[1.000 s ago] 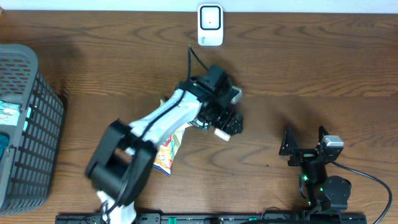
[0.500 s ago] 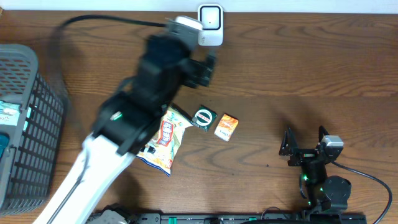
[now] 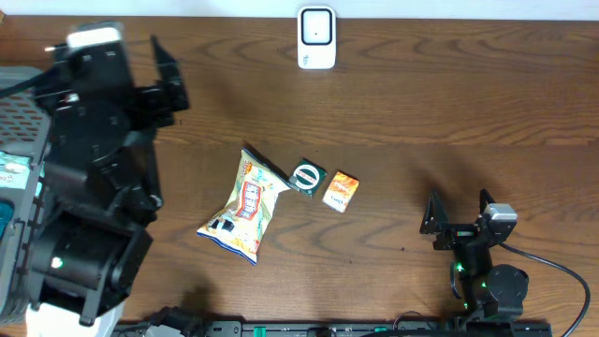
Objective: Scan the item barcode
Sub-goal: 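Move the left gripper back over the basket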
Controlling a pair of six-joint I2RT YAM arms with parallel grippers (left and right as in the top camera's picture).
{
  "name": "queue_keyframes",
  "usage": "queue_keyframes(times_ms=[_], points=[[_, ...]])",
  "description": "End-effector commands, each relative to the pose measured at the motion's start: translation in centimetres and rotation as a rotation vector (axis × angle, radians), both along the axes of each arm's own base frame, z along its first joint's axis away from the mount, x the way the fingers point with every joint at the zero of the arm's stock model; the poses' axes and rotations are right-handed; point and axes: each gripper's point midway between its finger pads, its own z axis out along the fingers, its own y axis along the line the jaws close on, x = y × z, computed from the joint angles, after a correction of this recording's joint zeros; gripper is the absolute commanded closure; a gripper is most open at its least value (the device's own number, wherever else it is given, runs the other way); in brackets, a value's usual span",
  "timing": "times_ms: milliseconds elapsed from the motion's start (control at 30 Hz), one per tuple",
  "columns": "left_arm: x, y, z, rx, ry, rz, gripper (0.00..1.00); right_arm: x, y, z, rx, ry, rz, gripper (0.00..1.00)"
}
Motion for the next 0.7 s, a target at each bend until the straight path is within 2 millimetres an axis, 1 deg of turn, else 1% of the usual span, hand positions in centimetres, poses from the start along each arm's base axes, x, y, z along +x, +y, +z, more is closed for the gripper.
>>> queue_keyframes(times_ms=[0,133,300,667], points=[[-1.3,2.3,1.4,0.001,-0.041,0.085,0.02,0.0,0.2,-0.1,-0.002,0.002,0.012,0.01],[-1.6,3.2,2.3,0.006,-0.075,0.114,0.02,0.0,0.2,-0.1,-0.002,0.002,0.012,0.01],[-1.8,4.1,3.3,0.091,-0.085,0.142,0.02,0.0,0.2,-0.1,-0.002,0.003,0.012,0.01],[-3.4,4.6,4.4,0.097,-0.120,0.148,0.02,0.0,0.2,-0.1,-0.002,0.002,0.012,0.01]])
